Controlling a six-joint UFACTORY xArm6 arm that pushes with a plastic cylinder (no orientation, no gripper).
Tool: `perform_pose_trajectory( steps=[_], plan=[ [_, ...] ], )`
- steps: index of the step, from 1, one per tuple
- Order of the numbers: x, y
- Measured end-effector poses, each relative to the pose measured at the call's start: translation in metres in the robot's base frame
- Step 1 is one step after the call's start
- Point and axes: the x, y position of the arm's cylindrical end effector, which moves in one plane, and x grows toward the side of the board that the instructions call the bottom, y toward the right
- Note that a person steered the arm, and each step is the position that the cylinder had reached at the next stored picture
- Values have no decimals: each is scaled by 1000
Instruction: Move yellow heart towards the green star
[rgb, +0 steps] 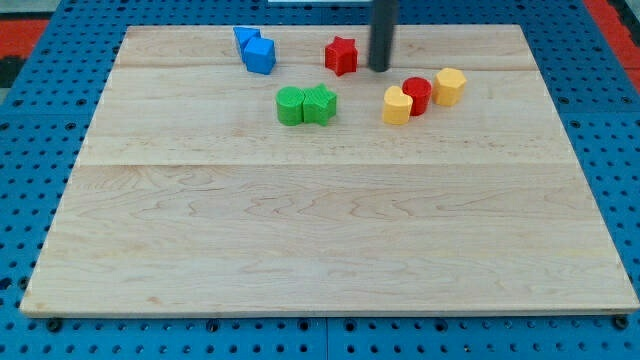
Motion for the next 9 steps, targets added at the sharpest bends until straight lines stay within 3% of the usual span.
perform_pose_trajectory(
  steps=[1,2,3,4,6,7,9],
  plan=[
    [-6,112],
    [68,137],
    [122,90],
    [111,51],
    [73,27],
    [95,27],
    [69,-63]
  ],
)
